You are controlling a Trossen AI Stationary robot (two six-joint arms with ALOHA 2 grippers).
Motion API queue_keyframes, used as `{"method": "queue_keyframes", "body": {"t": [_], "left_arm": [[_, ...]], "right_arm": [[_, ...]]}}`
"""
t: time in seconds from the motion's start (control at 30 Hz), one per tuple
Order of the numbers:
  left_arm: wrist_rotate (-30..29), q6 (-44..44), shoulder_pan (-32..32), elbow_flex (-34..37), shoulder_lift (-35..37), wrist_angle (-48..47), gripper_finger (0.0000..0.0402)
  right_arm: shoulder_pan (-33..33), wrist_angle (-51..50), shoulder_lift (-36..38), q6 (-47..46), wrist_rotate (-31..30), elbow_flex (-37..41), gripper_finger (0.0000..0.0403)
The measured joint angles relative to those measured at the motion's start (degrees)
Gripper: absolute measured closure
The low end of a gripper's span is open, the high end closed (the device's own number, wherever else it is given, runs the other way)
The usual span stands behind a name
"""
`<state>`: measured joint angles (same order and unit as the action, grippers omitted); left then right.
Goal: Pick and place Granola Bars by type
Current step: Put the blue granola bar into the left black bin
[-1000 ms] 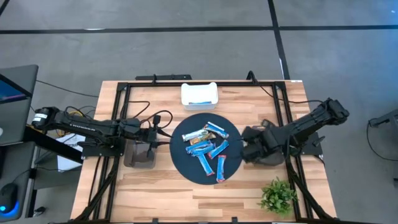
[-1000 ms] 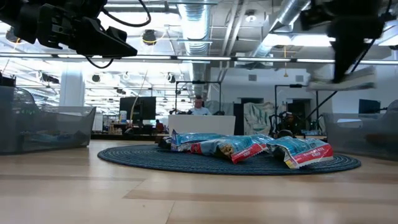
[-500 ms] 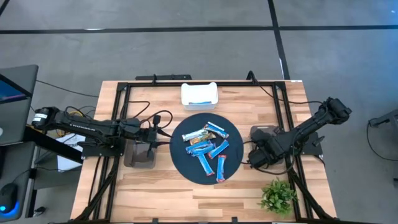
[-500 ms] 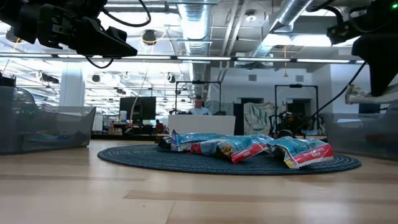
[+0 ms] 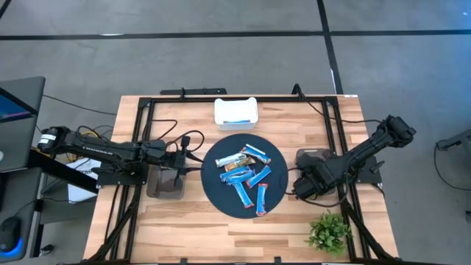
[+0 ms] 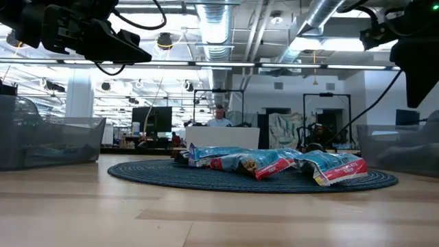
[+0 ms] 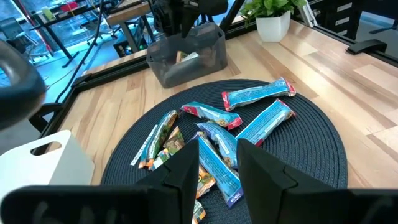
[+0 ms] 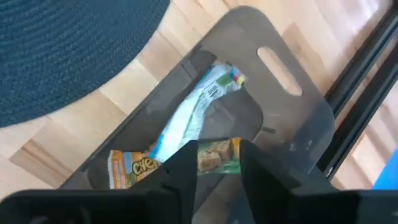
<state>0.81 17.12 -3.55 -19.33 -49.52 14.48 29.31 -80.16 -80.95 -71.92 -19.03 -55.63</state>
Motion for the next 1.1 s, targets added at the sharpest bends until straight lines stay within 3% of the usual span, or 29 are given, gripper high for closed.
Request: {"method": "queue_keyframes", "body": {"t": [0.2,0.37,0.67,0.93,1.1], "left_arm": [[0.06,0.02,0.0,0.02,-0.01,0.0,0.0299],[1.92,0.7,0.0,0.04,-2.08,0.11,0.0299],[1.89,4.25,-0.02,0.06,-8.27,4.96,0.0299],[1.39,3.43,-0.02,0.04,-9.79,10.62,0.0298],[1.37,0.57,-0.02,0.04,-9.86,13.44,0.0298]], "right_arm": [[1.11,6.23,0.0,7.38,-13.34,0.0,0.0269],[1.46,18.31,0.0,20.33,-25.13,-0.01,0.0271],[0.33,35.4,0.0,41.31,-37.43,-0.01,0.0275],[-0.97,36.87,-0.02,38.44,-47.98,4.66,0.0276],[-1.81,36.91,0.79,37.44,-49.83,7.31,0.0274]]}}
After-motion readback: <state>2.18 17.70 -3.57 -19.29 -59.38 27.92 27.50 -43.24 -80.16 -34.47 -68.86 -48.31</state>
